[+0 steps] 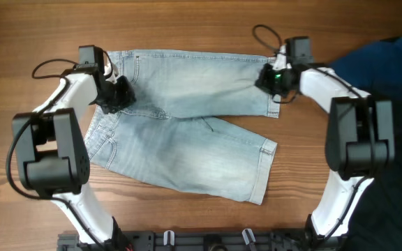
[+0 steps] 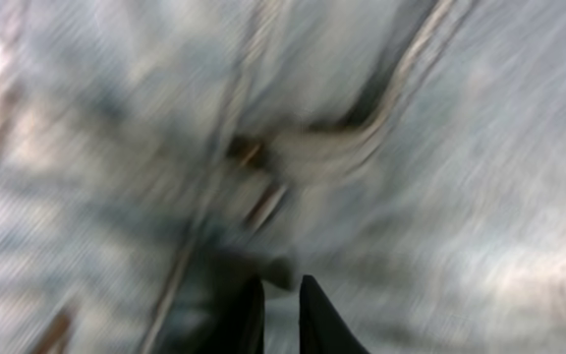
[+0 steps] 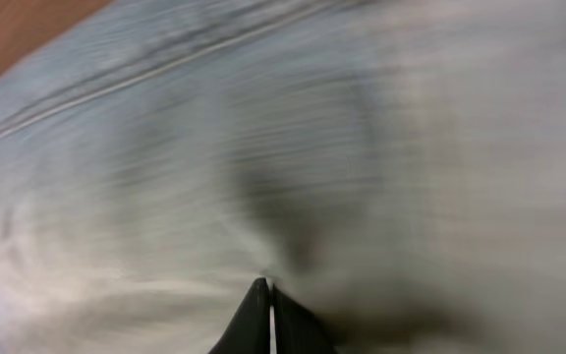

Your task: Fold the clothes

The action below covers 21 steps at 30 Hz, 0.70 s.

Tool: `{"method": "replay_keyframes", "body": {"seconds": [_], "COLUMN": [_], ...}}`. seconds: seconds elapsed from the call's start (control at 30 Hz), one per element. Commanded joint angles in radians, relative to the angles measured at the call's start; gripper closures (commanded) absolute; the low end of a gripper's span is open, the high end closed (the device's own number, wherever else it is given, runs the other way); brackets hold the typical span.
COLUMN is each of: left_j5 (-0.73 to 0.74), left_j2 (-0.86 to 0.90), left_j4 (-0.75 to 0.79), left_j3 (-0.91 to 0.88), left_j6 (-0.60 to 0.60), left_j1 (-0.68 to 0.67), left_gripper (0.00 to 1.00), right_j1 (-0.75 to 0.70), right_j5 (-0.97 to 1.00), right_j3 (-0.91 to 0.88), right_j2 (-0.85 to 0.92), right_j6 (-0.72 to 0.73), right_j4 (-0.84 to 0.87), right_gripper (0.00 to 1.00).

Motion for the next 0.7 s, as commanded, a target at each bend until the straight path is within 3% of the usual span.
{"method": "replay_keyframes", "body": {"seconds": [0.0,0.07,0.2,0.33,0.5,0.6,0.67], "left_j5": [-0.066,-0.066,-0.119,-0.148,-0.319,-0.321,-0.32], "left_j2": [-0.126,-0.201,-0.378,-0.559,-0.691,-0.682,-0.666], "left_j4": [-0.074,-0.115,-0.219,-0.349,-0.577,-0.571,-0.524], "left_j3": [-0.023,-0.023,-0.023,-0.023,-0.038,-0.142,-0.223], "left_j6": [0.002,0.002,0.001,0.001,-0.063,-0.097,-0.127], "left_j1": [0.023,0.023,0.04,0.075,0.113,0.134,0.146], "left_gripper": [0.79,0.73,0.69,0.66,0.49,0.39,0.35], "right_j1": [-0.121,-0.152,-0.168,-0.167,-0.167,-0.167,-0.167], "right_j5": [0.037,-0.085,-0.15,-0.205,-0.21,-0.208,-0.191], "right_j3": [0.002,0.002,0.002,0.002,0.002,0.002,0.002], "right_j2": [0.053,0.023,-0.105,-0.286,-0.553,-0.655,-0.676], "right_j6": [-0.175,-0.261,-0.347,-0.317,-0.248,-0.248,-0.248], "right_j4": [-0.074,-0.109,-0.218,-0.272,-0.413,-0.529,-0.592], "right_gripper": [0.83,0.79,0.73,0.66,0.49,0.36,0.34]}}
